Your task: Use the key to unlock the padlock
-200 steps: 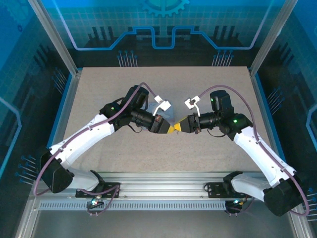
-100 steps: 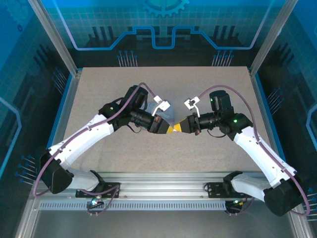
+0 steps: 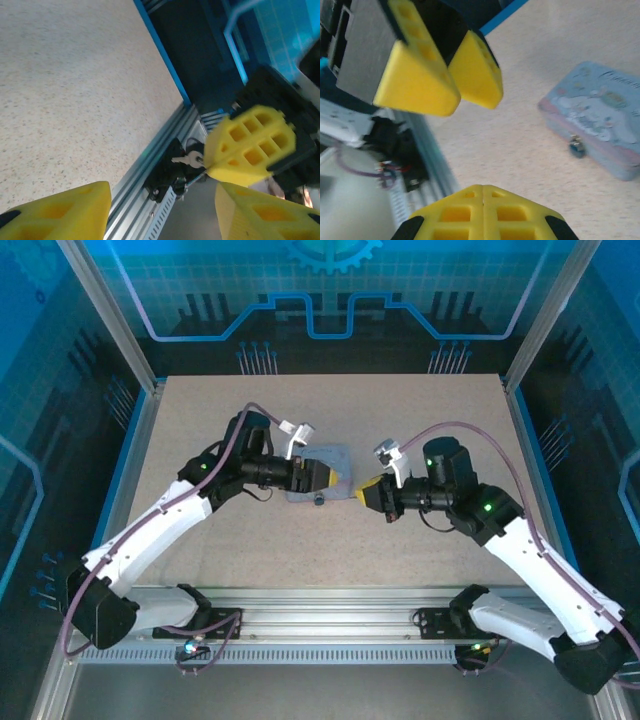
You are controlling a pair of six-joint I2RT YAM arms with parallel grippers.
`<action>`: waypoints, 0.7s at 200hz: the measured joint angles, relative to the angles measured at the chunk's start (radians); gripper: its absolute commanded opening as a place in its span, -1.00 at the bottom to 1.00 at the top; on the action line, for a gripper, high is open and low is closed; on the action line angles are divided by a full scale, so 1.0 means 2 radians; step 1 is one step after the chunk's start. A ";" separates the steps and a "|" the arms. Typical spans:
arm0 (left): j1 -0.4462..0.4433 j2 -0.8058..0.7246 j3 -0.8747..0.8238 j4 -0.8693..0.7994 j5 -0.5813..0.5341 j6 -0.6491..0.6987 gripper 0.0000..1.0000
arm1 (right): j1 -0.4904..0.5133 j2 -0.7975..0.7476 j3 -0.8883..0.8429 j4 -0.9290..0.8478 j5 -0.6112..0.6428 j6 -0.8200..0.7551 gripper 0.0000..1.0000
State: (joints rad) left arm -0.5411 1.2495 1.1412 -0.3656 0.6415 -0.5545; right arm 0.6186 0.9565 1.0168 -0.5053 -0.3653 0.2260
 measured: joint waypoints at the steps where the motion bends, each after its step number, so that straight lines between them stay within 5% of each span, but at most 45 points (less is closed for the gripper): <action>1: 0.000 0.000 0.000 0.001 -0.001 -0.001 0.24 | 0.002 0.000 0.000 0.000 0.003 0.000 -1.00; 66: 0.002 -0.003 -0.064 0.121 -0.037 -0.194 0.27 | 0.134 -0.032 -0.057 0.131 0.298 -0.146 -1.00; 140: -0.016 -0.012 -0.070 0.197 -0.045 -0.319 0.23 | 0.187 -0.027 -0.104 0.244 0.385 -0.266 -1.00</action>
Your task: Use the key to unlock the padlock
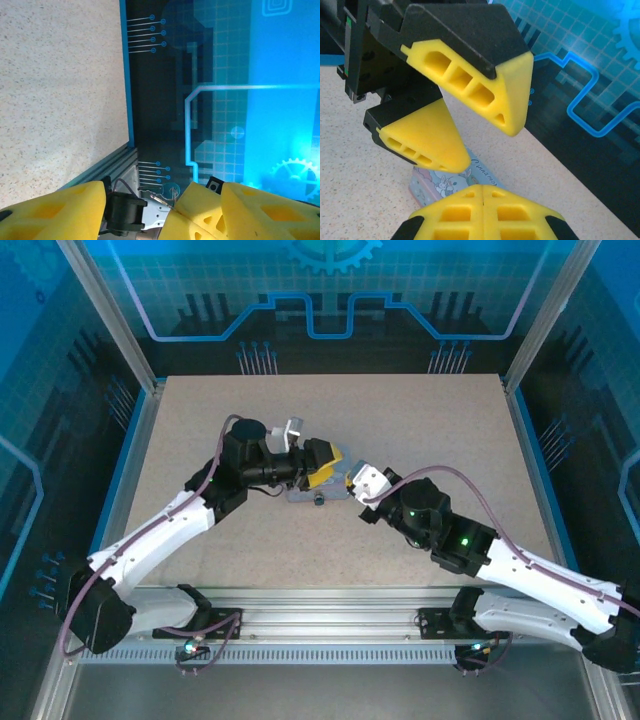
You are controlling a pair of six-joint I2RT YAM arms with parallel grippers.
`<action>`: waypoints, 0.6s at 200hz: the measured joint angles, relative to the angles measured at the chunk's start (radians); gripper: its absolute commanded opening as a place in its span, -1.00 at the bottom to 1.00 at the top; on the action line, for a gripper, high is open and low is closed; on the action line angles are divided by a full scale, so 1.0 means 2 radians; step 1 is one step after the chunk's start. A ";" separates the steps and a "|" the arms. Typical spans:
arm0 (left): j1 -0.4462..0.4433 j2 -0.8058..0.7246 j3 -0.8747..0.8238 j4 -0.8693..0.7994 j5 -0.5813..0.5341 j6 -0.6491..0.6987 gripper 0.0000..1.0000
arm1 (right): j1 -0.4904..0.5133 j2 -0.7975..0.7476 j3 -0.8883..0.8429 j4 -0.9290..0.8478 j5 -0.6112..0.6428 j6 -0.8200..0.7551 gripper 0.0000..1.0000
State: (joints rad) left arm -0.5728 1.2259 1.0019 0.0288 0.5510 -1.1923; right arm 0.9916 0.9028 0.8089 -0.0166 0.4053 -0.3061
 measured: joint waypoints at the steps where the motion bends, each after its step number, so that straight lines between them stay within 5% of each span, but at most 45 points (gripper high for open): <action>1: 0.000 0.000 0.000 0.000 0.000 0.000 0.22 | 0.001 0.000 0.000 0.001 0.001 -0.001 -1.00; 120: -0.013 0.000 -0.009 0.033 -0.007 -0.046 0.01 | 0.012 -0.015 -0.027 0.036 0.024 -0.020 -1.00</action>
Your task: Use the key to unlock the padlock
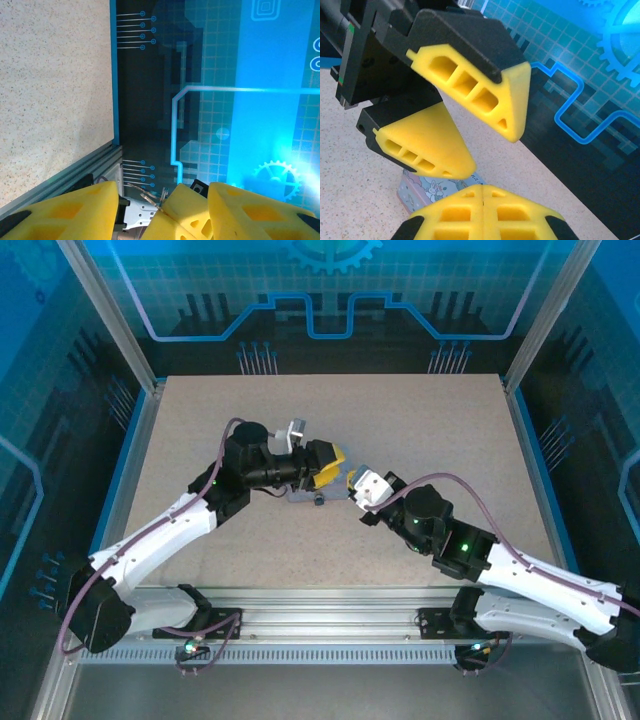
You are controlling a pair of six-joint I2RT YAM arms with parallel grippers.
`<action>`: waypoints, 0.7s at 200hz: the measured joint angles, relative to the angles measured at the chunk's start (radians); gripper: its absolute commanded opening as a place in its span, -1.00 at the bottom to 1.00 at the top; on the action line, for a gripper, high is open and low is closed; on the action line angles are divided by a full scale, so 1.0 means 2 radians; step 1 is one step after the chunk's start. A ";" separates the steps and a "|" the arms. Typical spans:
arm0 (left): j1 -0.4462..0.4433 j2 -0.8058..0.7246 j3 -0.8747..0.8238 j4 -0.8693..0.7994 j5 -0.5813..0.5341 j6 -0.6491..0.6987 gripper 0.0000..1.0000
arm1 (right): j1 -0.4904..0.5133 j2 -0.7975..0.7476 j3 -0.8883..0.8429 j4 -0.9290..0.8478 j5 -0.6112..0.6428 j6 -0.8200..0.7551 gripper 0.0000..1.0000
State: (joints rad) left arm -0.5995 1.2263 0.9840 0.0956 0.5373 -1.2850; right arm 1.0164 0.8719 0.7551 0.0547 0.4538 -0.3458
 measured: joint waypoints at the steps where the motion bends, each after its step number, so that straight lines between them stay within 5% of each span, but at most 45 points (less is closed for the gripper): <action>1: 0.000 0.000 0.000 0.000 0.000 0.000 0.01 | 0.000 0.000 0.000 0.000 0.000 0.000 -1.00; 79: -0.010 0.003 0.000 0.002 0.000 -0.006 -0.14 | 0.009 0.010 0.000 0.015 0.008 -0.010 -1.00; 140: -0.013 0.009 0.001 0.004 0.000 -0.013 -0.53 | 0.016 0.018 0.000 0.022 0.019 -0.023 -1.00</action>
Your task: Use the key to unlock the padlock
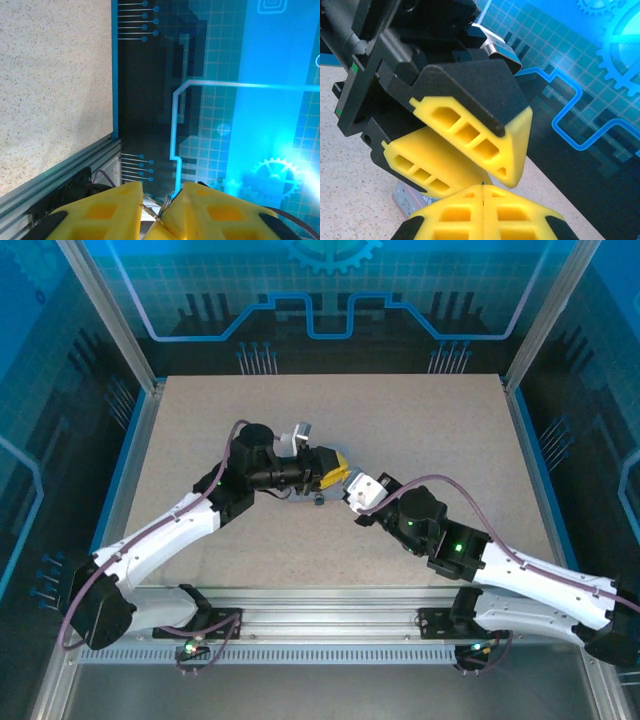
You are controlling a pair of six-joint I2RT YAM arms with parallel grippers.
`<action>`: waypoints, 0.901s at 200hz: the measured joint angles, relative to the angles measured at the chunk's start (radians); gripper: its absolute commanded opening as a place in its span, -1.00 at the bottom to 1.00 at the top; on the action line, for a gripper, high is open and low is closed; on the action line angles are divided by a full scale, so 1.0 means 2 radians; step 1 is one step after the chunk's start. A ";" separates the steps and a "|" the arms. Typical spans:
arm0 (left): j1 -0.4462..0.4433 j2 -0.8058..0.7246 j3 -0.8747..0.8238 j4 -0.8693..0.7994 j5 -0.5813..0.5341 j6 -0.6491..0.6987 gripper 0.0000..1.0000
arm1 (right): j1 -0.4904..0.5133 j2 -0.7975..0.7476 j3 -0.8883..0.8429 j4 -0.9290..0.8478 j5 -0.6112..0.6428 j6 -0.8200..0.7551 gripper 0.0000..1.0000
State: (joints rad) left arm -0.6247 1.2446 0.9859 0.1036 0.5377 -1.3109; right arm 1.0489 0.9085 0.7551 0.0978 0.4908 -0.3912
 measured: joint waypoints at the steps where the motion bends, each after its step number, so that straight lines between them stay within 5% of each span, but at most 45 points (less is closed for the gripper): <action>1: 0.000 0.000 0.000 0.000 0.000 0.000 -0.53 | 0.000 0.000 0.000 0.000 0.000 0.000 -1.00; 54: 0.000 0.000 0.000 0.000 -0.002 0.000 -1.00 | 0.007 0.001 0.000 0.005 0.011 -0.013 -1.00; 79: 0.000 0.000 0.000 -0.001 -0.002 0.002 -1.00 | 0.009 0.001 0.000 0.004 0.013 -0.013 -1.00; 106: 0.000 0.000 0.000 -0.001 -0.002 0.010 -1.00 | 0.009 0.000 0.000 -0.001 0.013 -0.006 -0.33; 180: 0.003 -0.007 0.040 -0.104 -0.050 0.145 -1.00 | -0.077 -0.062 0.007 -0.098 -0.052 0.147 0.10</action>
State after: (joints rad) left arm -0.6182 1.2308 1.0653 -0.1051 0.4385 -1.0218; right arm 0.8955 0.7849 0.7696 -0.0990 0.3862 -0.0971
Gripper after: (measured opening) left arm 0.053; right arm 0.545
